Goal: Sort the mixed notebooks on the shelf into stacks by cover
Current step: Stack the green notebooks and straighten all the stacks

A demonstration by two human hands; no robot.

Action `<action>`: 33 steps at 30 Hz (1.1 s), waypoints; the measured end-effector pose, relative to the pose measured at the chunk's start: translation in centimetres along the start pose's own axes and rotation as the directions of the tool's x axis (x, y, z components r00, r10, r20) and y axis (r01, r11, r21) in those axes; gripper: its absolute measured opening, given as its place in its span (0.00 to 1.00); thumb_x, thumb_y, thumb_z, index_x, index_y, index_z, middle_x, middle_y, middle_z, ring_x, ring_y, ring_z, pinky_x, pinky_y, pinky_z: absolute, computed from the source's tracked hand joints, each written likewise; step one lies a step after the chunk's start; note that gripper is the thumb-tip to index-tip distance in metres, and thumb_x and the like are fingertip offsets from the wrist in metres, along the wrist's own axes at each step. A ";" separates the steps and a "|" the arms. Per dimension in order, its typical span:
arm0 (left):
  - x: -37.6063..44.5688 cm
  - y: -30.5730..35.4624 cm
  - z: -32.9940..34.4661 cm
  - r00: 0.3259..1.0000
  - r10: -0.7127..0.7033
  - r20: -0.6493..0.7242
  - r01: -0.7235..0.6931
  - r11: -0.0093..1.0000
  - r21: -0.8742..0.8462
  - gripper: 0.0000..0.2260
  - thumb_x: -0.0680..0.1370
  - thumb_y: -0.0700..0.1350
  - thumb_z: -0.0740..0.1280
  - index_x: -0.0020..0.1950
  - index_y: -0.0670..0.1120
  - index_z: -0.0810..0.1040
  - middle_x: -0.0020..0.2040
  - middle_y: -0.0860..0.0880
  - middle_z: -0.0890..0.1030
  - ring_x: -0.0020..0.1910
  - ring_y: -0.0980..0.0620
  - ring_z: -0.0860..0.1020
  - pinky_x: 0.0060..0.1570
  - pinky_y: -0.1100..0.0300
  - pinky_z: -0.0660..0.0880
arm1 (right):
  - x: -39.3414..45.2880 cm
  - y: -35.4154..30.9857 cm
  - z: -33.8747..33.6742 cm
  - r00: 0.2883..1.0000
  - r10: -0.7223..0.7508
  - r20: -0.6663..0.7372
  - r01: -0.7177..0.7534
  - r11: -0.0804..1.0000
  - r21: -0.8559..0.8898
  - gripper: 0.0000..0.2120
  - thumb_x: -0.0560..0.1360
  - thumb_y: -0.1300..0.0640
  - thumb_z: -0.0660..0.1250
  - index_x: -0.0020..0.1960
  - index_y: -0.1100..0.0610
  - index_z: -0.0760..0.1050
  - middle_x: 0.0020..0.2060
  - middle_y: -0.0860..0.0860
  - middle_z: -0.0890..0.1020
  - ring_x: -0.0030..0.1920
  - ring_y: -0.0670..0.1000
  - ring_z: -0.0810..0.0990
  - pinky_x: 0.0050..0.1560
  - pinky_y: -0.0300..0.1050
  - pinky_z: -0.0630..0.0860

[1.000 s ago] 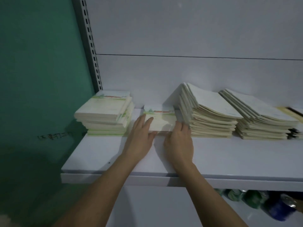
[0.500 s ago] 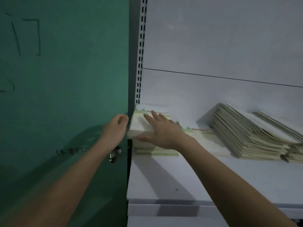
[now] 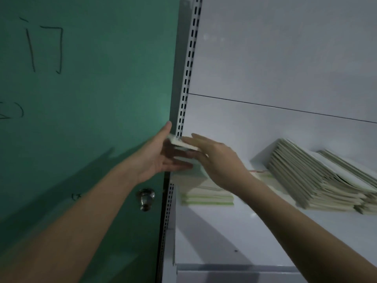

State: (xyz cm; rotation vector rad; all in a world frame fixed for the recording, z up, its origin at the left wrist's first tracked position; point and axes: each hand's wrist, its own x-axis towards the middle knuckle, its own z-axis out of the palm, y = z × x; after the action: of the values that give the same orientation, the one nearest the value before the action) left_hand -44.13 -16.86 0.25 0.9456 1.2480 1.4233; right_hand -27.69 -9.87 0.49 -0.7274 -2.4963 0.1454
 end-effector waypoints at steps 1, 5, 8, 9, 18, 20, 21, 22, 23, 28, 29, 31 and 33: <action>-0.1 0.1 0.1 0.999 -0.026 0.039 0.029 0.996 -0.079 0.27 0.80 0.62 0.57 0.56 0.39 0.77 0.47 0.40 0.84 0.41 0.43 0.84 0.42 0.52 0.83 | -0.1 -0.8 0.5 0.999 -0.045 0.024 0.045 0.999 -0.003 0.19 0.82 0.46 0.57 0.72 0.38 0.66 0.72 0.44 0.70 0.67 0.53 0.73 0.64 0.53 0.73; -0.6 0.2 -0.5 0.996 -0.085 -0.004 0.084 0.988 -0.128 0.09 0.79 0.43 0.64 0.53 0.39 0.78 0.37 0.45 0.83 0.32 0.50 0.81 0.28 0.58 0.79 | -0.5 -1.6 1.0 0.978 -0.141 0.155 0.123 0.985 0.120 0.24 0.79 0.42 0.60 0.74 0.42 0.64 0.73 0.43 0.67 0.71 0.48 0.66 0.69 0.50 0.67; -0.8 -0.5 -2.2 0.989 -0.114 -0.099 0.106 0.991 -0.086 0.11 0.77 0.38 0.65 0.59 0.40 0.78 0.47 0.43 0.85 0.45 0.45 0.84 0.40 0.52 0.81 | -0.9 -0.6 1.0 0.974 -0.079 0.213 0.037 0.980 0.196 0.29 0.74 0.34 0.60 0.74 0.37 0.61 0.76 0.40 0.60 0.74 0.44 0.59 0.74 0.47 0.58; -1.0 -0.6 -3.0 0.984 -0.117 -0.134 0.105 0.990 -0.093 0.13 0.77 0.37 0.65 0.61 0.39 0.77 0.51 0.41 0.85 0.50 0.43 0.83 0.47 0.49 0.80 | -0.9 0.0 1.0 0.982 -0.044 0.182 0.006 0.979 0.203 0.33 0.73 0.32 0.61 0.75 0.38 0.59 0.76 0.40 0.60 0.74 0.43 0.58 0.75 0.49 0.58; -2.1 -2.3 -8.7 0.955 -0.110 -0.275 0.093 0.993 -0.073 0.26 0.74 0.29 0.65 0.68 0.48 0.69 0.57 0.43 0.83 0.49 0.42 0.84 0.37 0.49 0.81 | -2.1 4.4 3.1 0.928 0.121 0.352 -0.063 0.983 -0.174 0.43 0.69 0.25 0.53 0.79 0.43 0.51 0.78 0.43 0.54 0.77 0.48 0.53 0.76 0.54 0.49; -2.1 -2.2 -9.0 0.960 -0.079 -0.267 0.060 0.995 -0.080 0.26 0.74 0.28 0.64 0.68 0.50 0.70 0.58 0.44 0.82 0.52 0.42 0.83 0.43 0.47 0.81 | -1.7 4.3 2.5 0.944 0.167 0.285 -0.171 0.985 -0.011 0.32 0.75 0.33 0.57 0.75 0.44 0.63 0.74 0.44 0.66 0.72 0.50 0.66 0.70 0.48 0.61; -2.2 -2.1 -9.0 0.964 -0.065 -0.258 0.045 0.995 -0.084 0.26 0.74 0.28 0.64 0.67 0.50 0.70 0.58 0.44 0.82 0.52 0.42 0.82 0.44 0.48 0.81 | -1.5 4.3 2.1 0.945 0.182 0.273 -0.206 0.977 0.059 0.26 0.77 0.36 0.58 0.71 0.45 0.69 0.69 0.43 0.72 0.67 0.49 0.71 0.65 0.45 0.66; -2.2 -1.9 -9.0 0.966 -0.053 -0.254 0.032 0.996 -0.086 0.25 0.75 0.28 0.63 0.67 0.50 0.71 0.58 0.45 0.82 0.52 0.43 0.82 0.44 0.49 0.81 | -1.3 4.1 1.8 0.948 0.180 0.262 -0.207 0.975 0.080 0.22 0.78 0.37 0.57 0.67 0.44 0.74 0.64 0.42 0.77 0.61 0.48 0.75 0.59 0.44 0.69; -2.2 -1.6 -9.0 0.967 -0.044 -0.251 0.022 0.996 -0.089 0.25 0.75 0.28 0.63 0.66 0.50 0.71 0.58 0.45 0.82 0.52 0.44 0.83 0.43 0.50 0.81 | -1.3 4.0 1.6 0.956 0.165 0.241 -0.182 0.982 0.049 0.19 0.79 0.38 0.55 0.62 0.43 0.77 0.56 0.42 0.81 0.54 0.48 0.78 0.53 0.44 0.72; -2.6 -0.9 -8.4 0.967 -0.069 -0.244 0.044 0.993 -0.105 0.21 0.76 0.30 0.62 0.67 0.44 0.72 0.55 0.43 0.83 0.47 0.45 0.82 0.31 0.57 0.80 | -1.0 4.3 1.5 0.979 0.165 -0.116 -0.155 0.983 0.094 0.21 0.82 0.42 0.51 0.36 0.50 0.71 0.29 0.48 0.74 0.32 0.53 0.72 0.36 0.50 0.69; -2.7 -0.9 -8.2 0.966 -0.084 -0.243 0.061 0.993 -0.098 0.20 0.76 0.31 0.63 0.67 0.43 0.72 0.55 0.43 0.83 0.47 0.45 0.82 0.30 0.57 0.80 | -0.8 4.3 1.4 0.962 0.195 -0.192 -0.165 0.973 0.160 0.22 0.82 0.43 0.52 0.34 0.52 0.69 0.28 0.49 0.73 0.31 0.54 0.71 0.34 0.49 0.67; -2.9 -1.3 -7.4 0.966 -0.114 -0.234 0.095 0.991 -0.092 0.18 0.78 0.34 0.63 0.67 0.43 0.72 0.53 0.43 0.83 0.45 0.46 0.83 0.30 0.57 0.80 | -0.5 3.7 1.1 0.921 0.250 -0.300 -0.179 0.953 0.246 0.22 0.82 0.44 0.53 0.34 0.55 0.68 0.28 0.51 0.73 0.31 0.54 0.70 0.33 0.48 0.64; -2.8 -1.7 -6.1 0.970 -0.142 -0.195 0.124 0.987 -0.101 0.15 0.80 0.42 0.64 0.66 0.42 0.74 0.49 0.43 0.85 0.41 0.48 0.84 0.32 0.56 0.81 | -0.4 2.6 1.4 0.904 0.260 -0.340 -0.170 0.947 0.272 0.21 0.83 0.46 0.53 0.34 0.54 0.69 0.28 0.50 0.73 0.31 0.52 0.70 0.32 0.47 0.63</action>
State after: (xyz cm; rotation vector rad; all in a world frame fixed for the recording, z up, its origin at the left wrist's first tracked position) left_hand -49.05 -20.97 -2.32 0.6568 1.3591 1.4821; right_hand -26.88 -7.82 -1.53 -0.8425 -1.9922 0.3458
